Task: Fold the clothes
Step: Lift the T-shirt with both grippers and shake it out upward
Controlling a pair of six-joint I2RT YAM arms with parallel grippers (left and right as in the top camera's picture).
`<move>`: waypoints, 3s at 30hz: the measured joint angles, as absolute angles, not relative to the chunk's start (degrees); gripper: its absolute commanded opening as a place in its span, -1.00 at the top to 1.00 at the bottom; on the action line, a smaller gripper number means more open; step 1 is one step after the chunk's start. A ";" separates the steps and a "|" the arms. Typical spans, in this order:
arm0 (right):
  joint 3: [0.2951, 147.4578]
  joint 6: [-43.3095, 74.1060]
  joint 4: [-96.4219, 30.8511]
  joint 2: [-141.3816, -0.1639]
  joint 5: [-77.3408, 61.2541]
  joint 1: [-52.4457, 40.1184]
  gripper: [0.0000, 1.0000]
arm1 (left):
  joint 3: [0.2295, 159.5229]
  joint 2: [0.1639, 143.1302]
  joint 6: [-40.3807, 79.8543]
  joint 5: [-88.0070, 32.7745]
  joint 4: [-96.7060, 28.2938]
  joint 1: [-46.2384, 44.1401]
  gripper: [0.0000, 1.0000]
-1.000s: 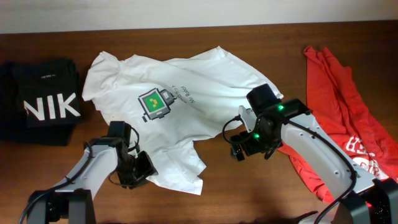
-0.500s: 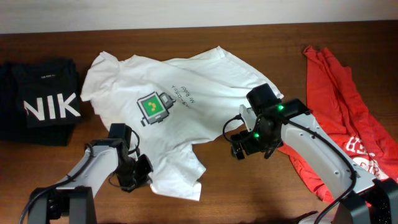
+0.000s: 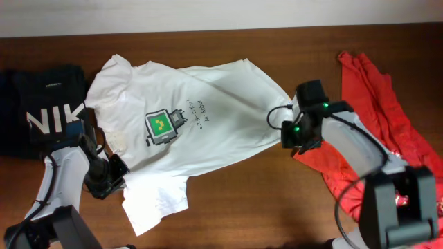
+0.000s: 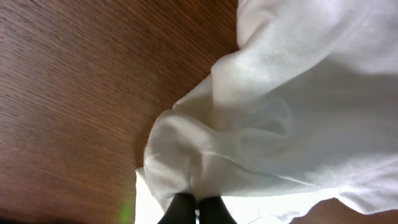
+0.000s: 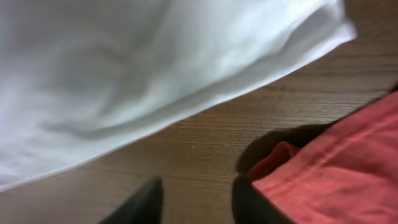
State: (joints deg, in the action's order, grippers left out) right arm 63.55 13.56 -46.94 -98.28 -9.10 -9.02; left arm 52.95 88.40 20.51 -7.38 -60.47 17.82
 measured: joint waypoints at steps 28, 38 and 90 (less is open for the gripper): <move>67.96 1.41 -51.27 -108.84 -25.50 17.85 -0.22 | 52.95 88.40 20.51 -6.98 -60.40 17.82 0.99; 68.10 6.20 -40.12 -110.43 -24.71 6.50 -0.27 | 52.95 88.40 20.51 -6.98 -60.20 17.82 1.00; 120.84 11.66 -82.26 -91.07 -10.52 5.28 0.92 | 118.85 88.90 11.53 -16.23 -80.27 17.78 0.99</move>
